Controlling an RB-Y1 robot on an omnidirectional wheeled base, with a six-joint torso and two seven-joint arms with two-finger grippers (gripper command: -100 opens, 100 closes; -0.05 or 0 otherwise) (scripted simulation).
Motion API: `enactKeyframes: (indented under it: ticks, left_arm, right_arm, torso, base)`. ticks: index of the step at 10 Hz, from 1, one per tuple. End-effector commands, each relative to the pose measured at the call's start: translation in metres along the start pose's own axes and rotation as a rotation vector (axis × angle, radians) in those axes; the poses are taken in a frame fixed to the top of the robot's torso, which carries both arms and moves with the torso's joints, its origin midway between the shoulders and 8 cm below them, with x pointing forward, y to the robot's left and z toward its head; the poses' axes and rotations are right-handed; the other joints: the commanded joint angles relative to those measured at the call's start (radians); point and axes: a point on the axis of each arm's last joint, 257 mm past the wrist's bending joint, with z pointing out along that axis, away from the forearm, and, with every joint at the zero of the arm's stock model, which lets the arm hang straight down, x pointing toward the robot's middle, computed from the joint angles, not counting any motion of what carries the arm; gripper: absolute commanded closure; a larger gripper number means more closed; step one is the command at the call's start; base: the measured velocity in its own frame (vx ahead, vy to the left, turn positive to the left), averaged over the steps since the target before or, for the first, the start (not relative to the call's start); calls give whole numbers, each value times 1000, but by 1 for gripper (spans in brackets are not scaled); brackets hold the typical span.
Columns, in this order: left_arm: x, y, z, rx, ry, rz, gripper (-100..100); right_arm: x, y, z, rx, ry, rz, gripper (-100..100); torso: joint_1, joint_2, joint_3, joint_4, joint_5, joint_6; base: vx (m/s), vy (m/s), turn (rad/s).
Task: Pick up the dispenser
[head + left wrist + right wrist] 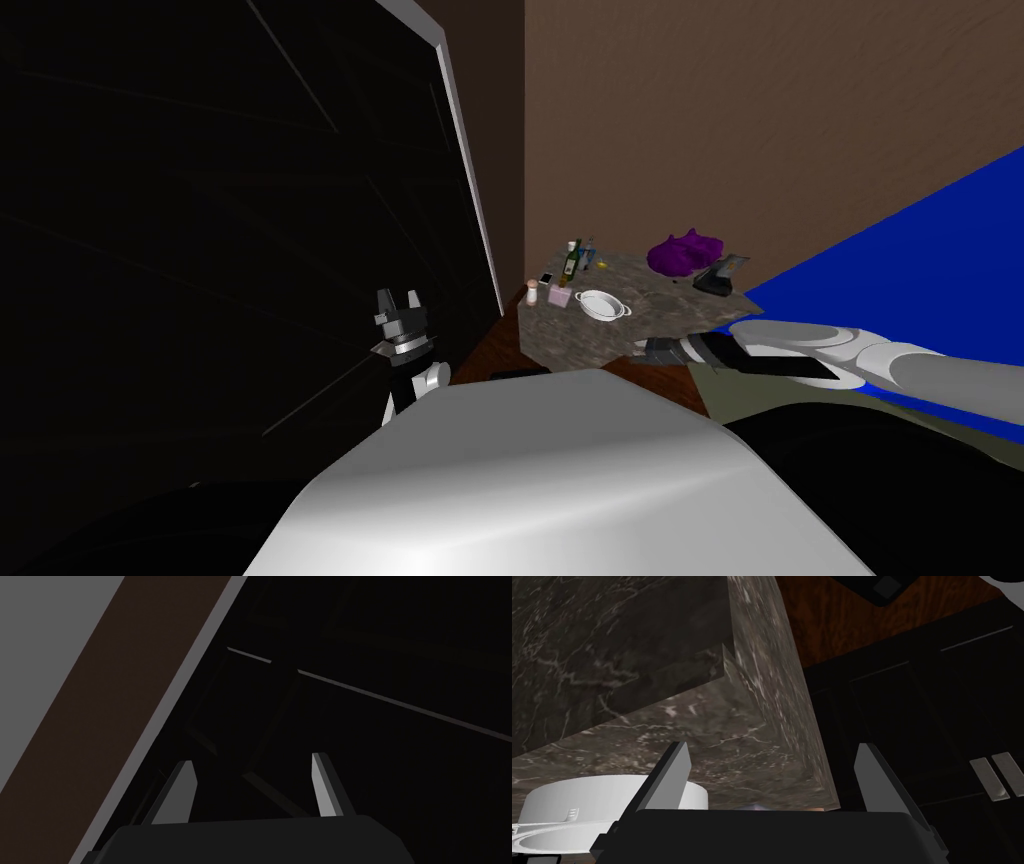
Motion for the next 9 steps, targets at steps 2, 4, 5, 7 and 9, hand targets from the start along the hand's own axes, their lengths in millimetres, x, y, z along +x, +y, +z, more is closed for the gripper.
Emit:
enactKeyframes:
  ticks: [2, 4, 5, 7, 9]
  left_arm:
    - [0, 0, 0, 0, 0, 0, 0]
    - [0, 0, 0, 0, 0, 0, 0]
    - [0, 0, 0, 0, 0, 0, 0]
    - [0, 0, 0, 0, 0, 0, 0]
    - [0, 0, 0, 0, 0, 0, 0]
  right_arm:
    - [1, -19, -21, 27, 73, -44, -100]
    - [0, -29, -33, 43, 113, -69, -100]
    - [-2, -31, -36, 47, 123, -79, -100]
    - [-5, -39, -47, 61, 158, -104, -100]
    - [-10, -46, -56, 73, 186, -126, -100]
  torso:
    - [1, 0, 0, 0, 0, 0]
    - [1, -1, 0, 0, 0, 1]
    - [2, -1, -1, 0, 0, 0]
    - [2, -2, -1, -1, 0, 0]
    - [4, -2, -1, -1, 1, 0]
  base:
    - [63, 24, 104]
    - [67, 36, 100]
    - [74, 32, 64]
    - [84, 40, 107]
    - [83, 55, 98]
